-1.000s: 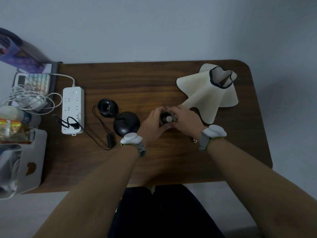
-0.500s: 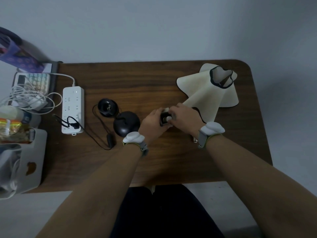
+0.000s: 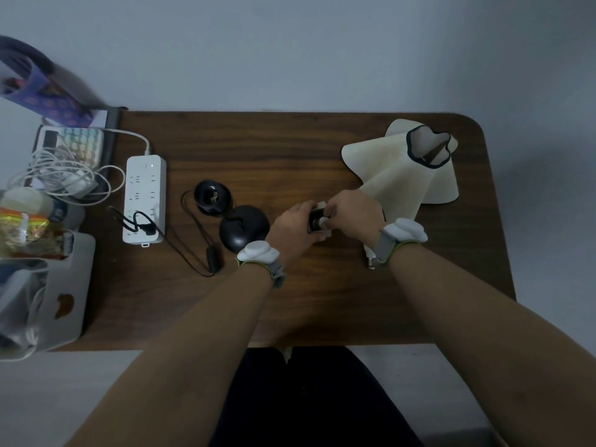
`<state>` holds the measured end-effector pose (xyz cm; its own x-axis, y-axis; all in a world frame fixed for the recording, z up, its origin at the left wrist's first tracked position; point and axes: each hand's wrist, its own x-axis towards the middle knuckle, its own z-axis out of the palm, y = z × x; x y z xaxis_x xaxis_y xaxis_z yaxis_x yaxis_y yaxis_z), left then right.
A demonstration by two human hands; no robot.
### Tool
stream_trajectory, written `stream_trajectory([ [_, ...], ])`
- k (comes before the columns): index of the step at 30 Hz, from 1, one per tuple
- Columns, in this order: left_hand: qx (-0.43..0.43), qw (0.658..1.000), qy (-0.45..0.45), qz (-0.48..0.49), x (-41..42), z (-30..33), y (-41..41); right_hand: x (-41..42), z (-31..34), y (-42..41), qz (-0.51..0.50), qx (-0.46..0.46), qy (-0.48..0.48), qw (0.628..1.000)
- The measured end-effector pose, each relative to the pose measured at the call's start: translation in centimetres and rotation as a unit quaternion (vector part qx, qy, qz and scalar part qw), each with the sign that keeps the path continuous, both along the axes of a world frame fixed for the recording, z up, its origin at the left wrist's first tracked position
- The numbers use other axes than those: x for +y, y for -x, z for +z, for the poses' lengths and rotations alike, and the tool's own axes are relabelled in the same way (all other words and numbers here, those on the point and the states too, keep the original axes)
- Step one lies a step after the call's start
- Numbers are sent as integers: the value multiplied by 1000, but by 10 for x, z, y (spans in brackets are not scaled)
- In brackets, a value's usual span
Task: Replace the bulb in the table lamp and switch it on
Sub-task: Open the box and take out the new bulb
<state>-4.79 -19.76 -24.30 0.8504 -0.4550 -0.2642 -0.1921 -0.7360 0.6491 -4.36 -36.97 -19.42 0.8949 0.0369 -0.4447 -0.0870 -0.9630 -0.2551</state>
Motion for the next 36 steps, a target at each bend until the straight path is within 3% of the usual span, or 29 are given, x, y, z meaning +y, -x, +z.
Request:
stream_trajectory([
  [14, -38, 999, -21, 12, -3, 4, 3, 11, 17, 7, 46, -15, 40, 998],
  [25, -83, 995, -40, 26, -5, 13, 8, 0, 36, 5, 34, 7, -64, 997],
  [36, -106, 992, -63, 22, -5, 52, 1, -6, 69, 8, 28, -98, -62, 993],
])
